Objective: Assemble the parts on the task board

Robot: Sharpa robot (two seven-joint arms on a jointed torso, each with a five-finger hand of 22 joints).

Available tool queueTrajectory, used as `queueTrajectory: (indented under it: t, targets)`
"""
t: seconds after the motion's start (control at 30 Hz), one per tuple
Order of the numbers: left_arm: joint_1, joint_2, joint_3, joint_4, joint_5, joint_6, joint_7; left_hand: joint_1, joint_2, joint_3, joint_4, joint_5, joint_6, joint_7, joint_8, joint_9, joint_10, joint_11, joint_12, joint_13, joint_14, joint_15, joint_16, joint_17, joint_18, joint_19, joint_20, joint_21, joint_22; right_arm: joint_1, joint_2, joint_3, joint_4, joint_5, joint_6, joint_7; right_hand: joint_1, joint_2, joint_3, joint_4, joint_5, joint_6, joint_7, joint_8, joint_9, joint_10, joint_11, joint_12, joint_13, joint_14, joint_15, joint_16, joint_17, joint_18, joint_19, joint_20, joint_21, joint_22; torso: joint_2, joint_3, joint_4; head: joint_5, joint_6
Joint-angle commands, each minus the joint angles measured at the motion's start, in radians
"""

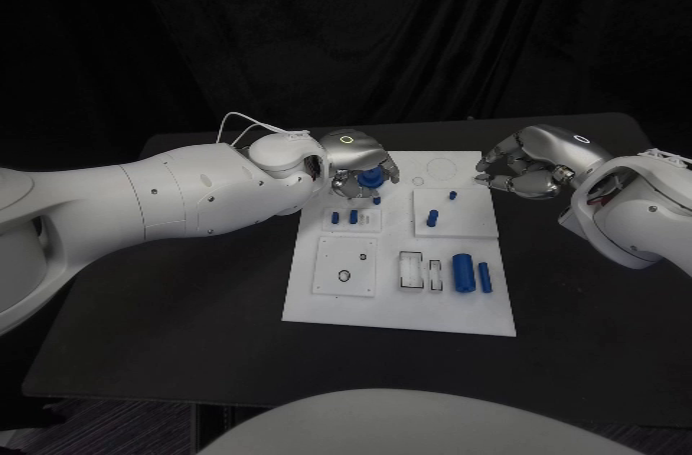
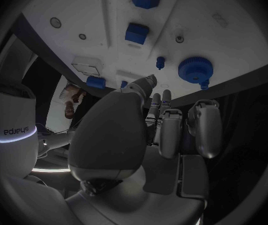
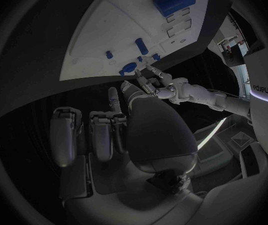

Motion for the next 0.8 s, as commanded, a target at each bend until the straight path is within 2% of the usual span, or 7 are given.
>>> queueTrajectory:
  t: [0.03,0.13,0.2,0.43,0.57,0.7,0.8]
  targets:
    - [0.003,0.004,0.001,-0.001,-0.008,0.062,-0.018,-0.016,-0.002,-0.010,0.001,-0.012,0.002,0.004,0.003,-0.004,0.011,-0.001,0.008,0.006,0.008,0.010,-0.004,0.018,-0.014,0.002,0.008,-0.007,0.185,0.002,0.000,0.001,0.003,-0.002,-0.023,0.007,0.000,0.006,-0.003,-0.004,0.003,0.008,0.000,-0.002,0.001,0.104,0.002,0.003,0.263,0.103,0.005,0.003,0.263,0.009,0.052,0.003,-0.001,0.230,0.009,0.0051,-0.0048,0.000,0.000]
    - [0.003,0.004,0.001,0.000,-0.008,0.067,-0.019,-0.023,-0.001,-0.020,0.003,-0.025,0.005,0.006,0.003,-0.009,0.017,-0.003,0.018,0.015,0.007,0.010,-0.005,0.016,-0.013,0.002,0.009,-0.009,0.185,0.002,0.001,0.001,0.002,-0.002,-0.022,0.007,0.000,0.006,-0.003,-0.004,0.003,0.008,0.000,-0.002,0.001,0.104,0.002,0.003,0.263,0.103,0.005,0.003,0.263,0.009,0.052,0.003,-0.001,0.230,0.011,0.0067,-0.0058,0.000,0.000]
    - [0.003,0.003,0.001,0.000,-0.008,0.070,-0.019,-0.024,-0.001,-0.022,0.003,-0.027,0.005,0.006,0.003,-0.010,0.018,-0.002,0.020,0.018,0.007,0.010,-0.005,0.016,-0.013,0.002,0.009,-0.009,0.185,0.002,0.001,0.001,0.001,-0.002,-0.020,0.006,0.000,0.006,-0.003,-0.004,0.003,0.008,0.000,-0.002,0.001,0.104,0.002,0.003,0.263,0.103,0.005,0.003,0.263,0.009,0.052,0.003,-0.001,0.230,0.017,0.0073,-0.0062,0.003,0.000]
    - [0.002,0.002,0.001,0.000,-0.008,0.072,-0.017,-0.026,0.006,-0.027,0.003,-0.022,0.019,0.010,0.008,-0.014,0.027,-0.004,0.037,0.032,0.007,0.010,-0.004,0.016,-0.013,0.004,0.010,-0.010,0.186,0.002,0.003,0.001,-0.001,-0.002,-0.014,0.003,0.000,0.006,-0.003,-0.004,0.003,0.008,0.000,-0.002,0.001,0.104,0.002,0.003,0.263,0.103,0.005,0.003,0.263,0.009,0.052,0.003,-0.001,0.230,0.023,0.0085,-0.0097,0.009,0.000]
    - [0.002,0.005,0.001,-0.005,-0.008,0.068,-0.009,-0.020,0.012,-0.027,-0.004,0.002,0.050,0.009,0.020,-0.014,0.036,-0.008,0.058,0.052,0.006,0.006,-0.004,0.015,-0.013,0.004,0.008,-0.013,0.187,0.002,0.004,0.001,-0.002,-0.002,-0.010,0.002,0.000,0.006,-0.003,-0.004,0.003,0.008,0.000,-0.002,0.001,0.104,0.002,0.003,0.263,0.103,0.005,0.003,0.263,0.009,0.052,0.003,-0.001,0.230,0.027,0.0091,-0.0137,0.013,0.000]
    - [0.001,0.009,0.001,-0.015,-0.008,0.065,-0.003,-0.014,0.015,-0.025,-0.013,0.018,0.076,0.010,0.034,-0.007,0.041,-0.011,0.076,0.071,0.007,0.004,-0.004,0.015,-0.013,0.005,0.005,-0.013,0.188,0.002,0.005,0.001,-0.002,-0.002,-0.005,0.001,0.000,0.006,-0.003,-0.004,0.003,0.008,0.000,-0.002,0.001,0.104,0.002,0.003,0.263,0.103,0.005,0.003,0.263,0.009,0.052,0.003,-0.001,0.230,0.028,0.0097,-0.0139,0.012,0.000]
    - [0.001,0.013,0.001,-0.021,-0.008,0.069,-0.002,-0.015,0.015,-0.025,-0.013,0.019,0.077,0.010,0.034,-0.007,0.041,-0.011,0.077,0.073,0.007,0.004,-0.004,0.015,-0.013,0.005,0.005,-0.014,0.188,0.002,0.005,0.001,-0.002,-0.002,-0.001,-0.001,0.000,0.006,-0.003,-0.004,0.003,0.008,0.000,-0.002,0.001,0.104,0.002,0.003,0.263,0.103,0.005,0.003,0.263,0.009,0.052,0.003,-0.001,0.230,0.026,0.0111,-0.0113,0.009,0.000]
